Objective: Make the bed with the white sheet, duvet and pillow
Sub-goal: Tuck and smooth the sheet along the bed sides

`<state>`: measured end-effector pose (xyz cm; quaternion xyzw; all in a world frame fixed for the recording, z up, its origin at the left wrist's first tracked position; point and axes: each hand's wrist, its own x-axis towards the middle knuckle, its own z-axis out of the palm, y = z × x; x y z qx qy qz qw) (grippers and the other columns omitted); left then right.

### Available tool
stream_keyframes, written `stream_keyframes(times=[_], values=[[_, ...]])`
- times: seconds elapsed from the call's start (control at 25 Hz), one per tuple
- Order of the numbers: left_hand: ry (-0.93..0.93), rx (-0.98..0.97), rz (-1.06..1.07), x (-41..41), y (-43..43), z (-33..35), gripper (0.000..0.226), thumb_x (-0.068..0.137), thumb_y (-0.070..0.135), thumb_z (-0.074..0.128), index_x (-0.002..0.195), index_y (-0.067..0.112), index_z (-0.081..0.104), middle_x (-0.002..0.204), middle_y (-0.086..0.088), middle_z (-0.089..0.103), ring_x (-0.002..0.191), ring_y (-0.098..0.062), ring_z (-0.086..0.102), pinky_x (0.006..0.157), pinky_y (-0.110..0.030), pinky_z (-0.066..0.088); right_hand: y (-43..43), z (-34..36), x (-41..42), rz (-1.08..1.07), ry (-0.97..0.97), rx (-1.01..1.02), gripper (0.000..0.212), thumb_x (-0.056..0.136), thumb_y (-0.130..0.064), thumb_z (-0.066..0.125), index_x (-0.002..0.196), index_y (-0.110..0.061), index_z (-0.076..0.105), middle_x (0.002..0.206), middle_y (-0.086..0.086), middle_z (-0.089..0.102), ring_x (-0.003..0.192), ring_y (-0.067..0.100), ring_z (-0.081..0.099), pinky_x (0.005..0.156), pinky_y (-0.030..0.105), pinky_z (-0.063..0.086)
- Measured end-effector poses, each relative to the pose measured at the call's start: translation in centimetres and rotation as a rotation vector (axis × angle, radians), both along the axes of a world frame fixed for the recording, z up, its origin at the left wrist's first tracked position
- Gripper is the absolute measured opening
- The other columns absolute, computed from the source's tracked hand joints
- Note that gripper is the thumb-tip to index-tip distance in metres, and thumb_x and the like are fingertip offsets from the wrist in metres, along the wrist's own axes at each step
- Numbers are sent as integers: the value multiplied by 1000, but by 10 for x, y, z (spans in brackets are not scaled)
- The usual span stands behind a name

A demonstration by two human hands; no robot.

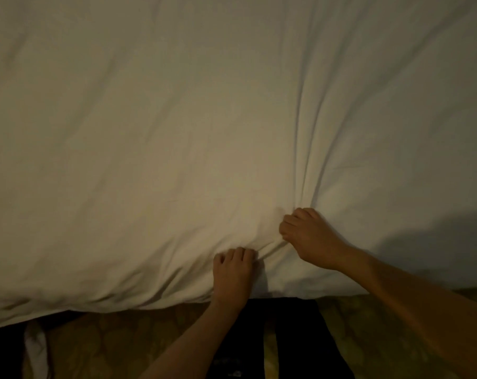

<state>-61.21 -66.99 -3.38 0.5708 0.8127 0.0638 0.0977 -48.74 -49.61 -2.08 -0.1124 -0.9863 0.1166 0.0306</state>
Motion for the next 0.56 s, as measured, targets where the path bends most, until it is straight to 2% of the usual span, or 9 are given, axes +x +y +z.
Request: stream_keyframes(times=[0.08,0.12,0.2,0.24,0.32,0.4,0.44,0.52,0.56], values=[[-54,31,68,9,2,-1,27,74,32,45,70,18,67,59,0,59,50,-23,57,52,-29,37,2,-1,4,-10,9,17,9,76,-15,67,78,-17,59,78,0,58,71,20,53,70,29,31],[-47,43,83,14,2,-2,27,75,30,45,71,16,67,59,-2,58,50,-24,56,51,-30,35,-2,-4,10,-42,23,25,13,78,-20,68,85,-15,58,84,3,60,76,23,54,74,31,33],[-31,64,123,29,-13,3,23,77,22,44,72,12,65,59,-5,56,51,-26,54,52,-30,30,-26,-12,35,-69,-2,15,34,79,-40,58,96,-10,57,92,11,63,85,27,54,81,35,33],[20,109,147,36,-17,5,21,76,18,44,72,11,63,59,-6,55,51,-26,54,51,-30,31,-36,-14,46,-85,-21,55,45,77,-48,57,96,-8,58,91,12,63,83,29,55,81,37,33],[5,93,196,38,-13,7,19,77,16,44,71,10,60,60,-7,53,51,-27,54,47,-31,36,-42,-15,60,-43,-161,124,58,64,-55,74,88,-4,64,83,14,64,72,29,59,77,40,32],[0,76,233,40,-12,2,20,82,19,43,74,9,59,63,-8,54,54,-28,54,46,-28,40,-36,-21,59,-3,-267,166,58,54,-49,85,85,-4,65,79,14,64,66,28,59,71,40,37],[-19,64,259,44,-13,0,20,83,20,44,76,9,59,66,-9,55,55,-28,54,46,-28,41,-34,-23,55,20,-278,202,50,56,-41,86,84,-6,66,78,12,63,67,28,59,67,38,41],[-71,83,291,50,-14,-7,19,84,20,45,79,9,59,68,-9,56,56,-28,55,46,-29,42,-31,-27,49,107,-249,277,26,67,-20,75,89,-8,68,80,9,62,71,27,58,66,36,42],[-88,87,285,49,-16,-11,20,85,20,44,79,8,59,68,-9,57,56,-28,55,46,-29,42,-32,-29,50,133,-237,292,24,68,-13,65,91,-8,68,82,9,62,73,27,58,68,37,39]])
